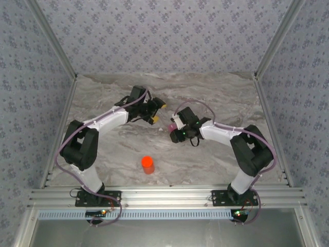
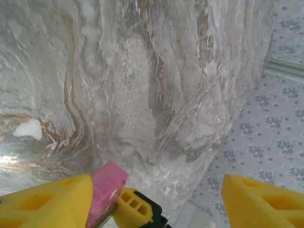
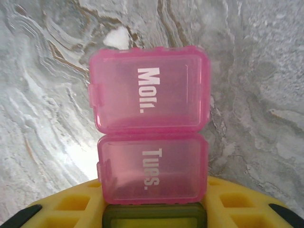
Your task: Sort the pills into containers
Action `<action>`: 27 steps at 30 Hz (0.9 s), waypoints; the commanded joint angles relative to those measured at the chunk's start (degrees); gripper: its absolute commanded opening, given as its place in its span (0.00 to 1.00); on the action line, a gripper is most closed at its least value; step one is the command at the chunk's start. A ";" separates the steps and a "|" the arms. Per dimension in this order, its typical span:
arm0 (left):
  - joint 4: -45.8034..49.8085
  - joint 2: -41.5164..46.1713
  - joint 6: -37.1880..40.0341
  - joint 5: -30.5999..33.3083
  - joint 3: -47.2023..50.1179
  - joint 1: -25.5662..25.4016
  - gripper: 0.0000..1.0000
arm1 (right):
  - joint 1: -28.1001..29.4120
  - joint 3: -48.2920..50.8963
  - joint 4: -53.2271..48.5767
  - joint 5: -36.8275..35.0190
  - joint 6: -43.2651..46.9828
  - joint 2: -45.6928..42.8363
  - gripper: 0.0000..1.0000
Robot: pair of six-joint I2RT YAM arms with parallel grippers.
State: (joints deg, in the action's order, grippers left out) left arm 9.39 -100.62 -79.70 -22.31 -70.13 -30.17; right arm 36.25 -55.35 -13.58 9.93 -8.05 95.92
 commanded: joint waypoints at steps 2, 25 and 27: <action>-3.47 -0.79 -3.56 -1.90 1.66 -1.41 0.72 | -0.38 0.95 2.16 1.10 -0.28 -2.81 0.33; -7.76 -3.54 -7.48 -3.43 2.10 -5.08 0.71 | -1.10 -0.28 2.72 1.20 -2.23 -2.80 0.32; -7.59 -3.29 -7.45 -3.33 2.28 -5.20 0.71 | -1.25 -0.37 2.59 1.06 -2.40 -2.66 0.32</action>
State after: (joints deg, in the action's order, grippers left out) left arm 2.70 -103.37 -85.38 -24.71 -68.82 -34.52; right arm 35.31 -55.16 -11.88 10.37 -9.56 93.91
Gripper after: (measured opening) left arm 0.714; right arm 0.421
